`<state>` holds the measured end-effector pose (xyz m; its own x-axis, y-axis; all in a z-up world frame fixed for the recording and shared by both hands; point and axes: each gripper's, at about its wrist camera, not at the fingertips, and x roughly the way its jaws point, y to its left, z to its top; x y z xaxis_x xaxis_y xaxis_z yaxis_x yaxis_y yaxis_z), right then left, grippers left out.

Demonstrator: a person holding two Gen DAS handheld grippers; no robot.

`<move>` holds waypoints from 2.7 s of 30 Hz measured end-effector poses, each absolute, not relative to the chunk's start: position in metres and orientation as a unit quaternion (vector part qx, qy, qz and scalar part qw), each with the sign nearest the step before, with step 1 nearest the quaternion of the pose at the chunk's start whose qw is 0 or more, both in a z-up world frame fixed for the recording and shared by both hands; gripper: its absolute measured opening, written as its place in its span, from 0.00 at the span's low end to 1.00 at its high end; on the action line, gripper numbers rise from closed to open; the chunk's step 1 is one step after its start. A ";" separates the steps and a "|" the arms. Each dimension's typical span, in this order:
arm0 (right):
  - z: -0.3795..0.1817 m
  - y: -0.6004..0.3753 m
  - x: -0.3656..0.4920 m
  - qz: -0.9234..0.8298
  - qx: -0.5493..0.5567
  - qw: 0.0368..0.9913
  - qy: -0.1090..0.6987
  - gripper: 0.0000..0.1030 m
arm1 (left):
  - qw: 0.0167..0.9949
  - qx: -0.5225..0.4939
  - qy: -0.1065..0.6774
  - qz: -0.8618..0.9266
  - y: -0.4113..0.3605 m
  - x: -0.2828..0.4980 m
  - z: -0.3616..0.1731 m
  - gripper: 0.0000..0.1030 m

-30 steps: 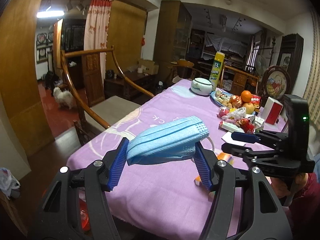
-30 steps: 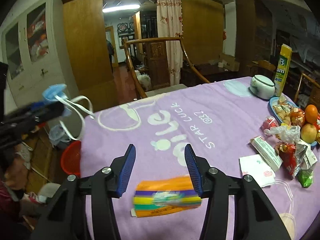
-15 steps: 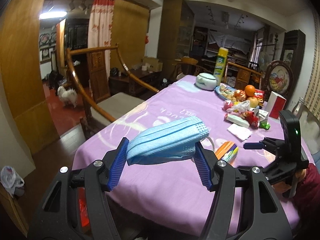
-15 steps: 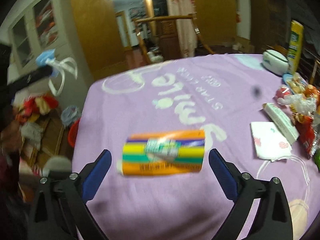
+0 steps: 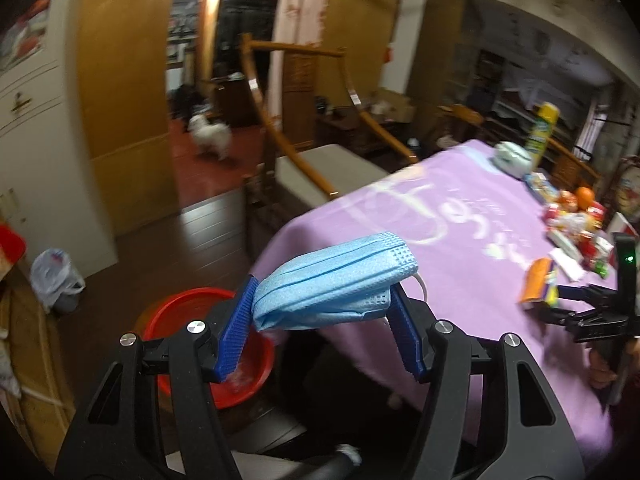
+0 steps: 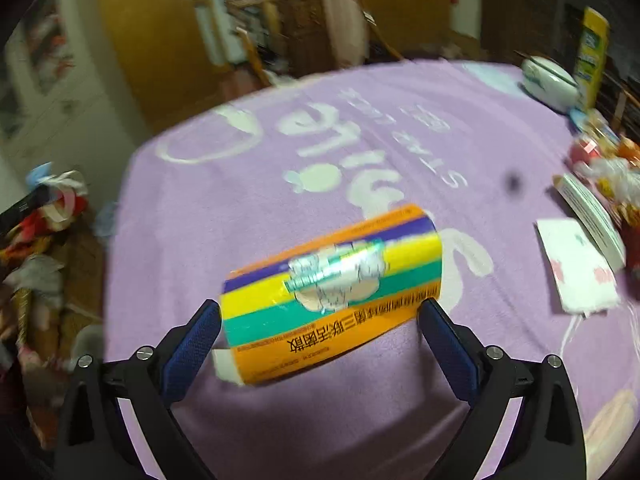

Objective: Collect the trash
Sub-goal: 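Carry the blue mask over the wastebasket while the right tool regrasps the orange box, then open the left tool to drop the blue mask into the basket, then carry the orange box to the basket and release it with the right tool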

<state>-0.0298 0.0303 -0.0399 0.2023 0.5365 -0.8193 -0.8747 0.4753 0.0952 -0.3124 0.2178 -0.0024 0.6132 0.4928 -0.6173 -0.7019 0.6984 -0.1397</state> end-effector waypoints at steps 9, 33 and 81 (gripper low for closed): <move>-0.042 0.059 -0.014 0.397 -0.183 0.788 0.435 0.86 | 0.846 -0.165 0.302 0.407 0.258 -0.340 -0.038 0.60; -0.011 0.069 -0.015 0.352 -0.078 0.837 0.411 0.00 | 0.801 -0.246 0.343 0.424 0.344 -0.360 -0.120 0.60; 0.010 0.252 -0.109 0.562 -0.099 0.712 0.409 0.42 | 0.768 -0.307 0.302 0.473 0.371 -0.391 -0.118 0.83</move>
